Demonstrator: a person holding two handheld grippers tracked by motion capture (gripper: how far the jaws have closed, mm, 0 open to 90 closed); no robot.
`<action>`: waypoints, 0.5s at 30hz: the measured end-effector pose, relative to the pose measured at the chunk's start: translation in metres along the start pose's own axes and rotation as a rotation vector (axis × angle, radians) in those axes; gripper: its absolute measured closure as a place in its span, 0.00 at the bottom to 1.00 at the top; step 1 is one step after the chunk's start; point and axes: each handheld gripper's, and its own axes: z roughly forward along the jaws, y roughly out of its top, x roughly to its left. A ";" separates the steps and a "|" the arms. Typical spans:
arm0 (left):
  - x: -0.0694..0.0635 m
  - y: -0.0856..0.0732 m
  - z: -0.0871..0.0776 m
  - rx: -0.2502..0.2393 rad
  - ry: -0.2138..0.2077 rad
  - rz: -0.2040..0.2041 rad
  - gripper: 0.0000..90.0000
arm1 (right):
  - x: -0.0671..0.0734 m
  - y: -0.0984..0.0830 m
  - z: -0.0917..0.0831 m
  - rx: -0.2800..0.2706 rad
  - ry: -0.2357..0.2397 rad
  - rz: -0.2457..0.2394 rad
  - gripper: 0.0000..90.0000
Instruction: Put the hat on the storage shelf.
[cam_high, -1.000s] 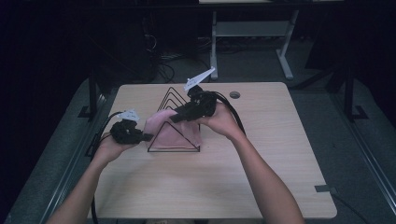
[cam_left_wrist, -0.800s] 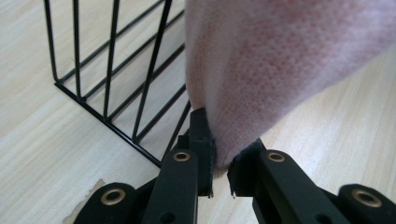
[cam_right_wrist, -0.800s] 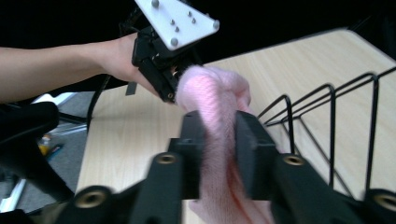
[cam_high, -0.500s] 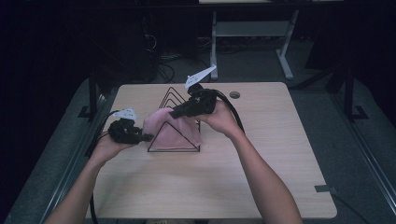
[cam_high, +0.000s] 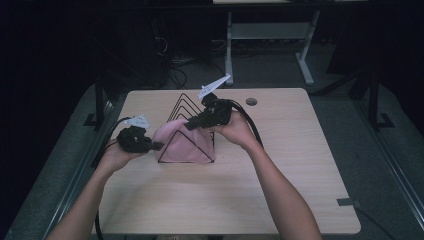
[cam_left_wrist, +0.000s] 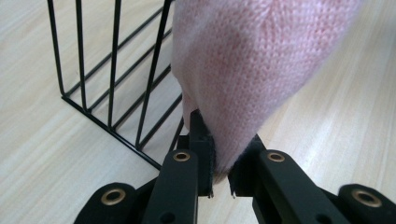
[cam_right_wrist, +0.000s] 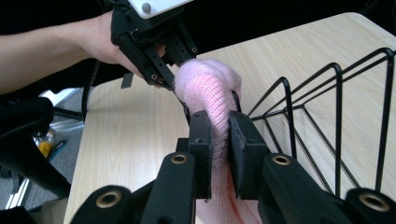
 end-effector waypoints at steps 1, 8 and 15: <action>0.000 0.000 0.000 0.000 0.000 -0.002 0.91 | -0.001 0.000 0.000 -0.004 0.000 0.004 0.88; 0.000 -0.001 0.001 0.005 0.002 -0.015 0.89 | 0.002 0.001 0.001 -0.007 -0.005 -0.006 0.79; -0.003 -0.001 -0.005 -0.001 0.016 -0.020 0.70 | 0.005 -0.012 -0.017 -0.072 -0.041 0.032 0.55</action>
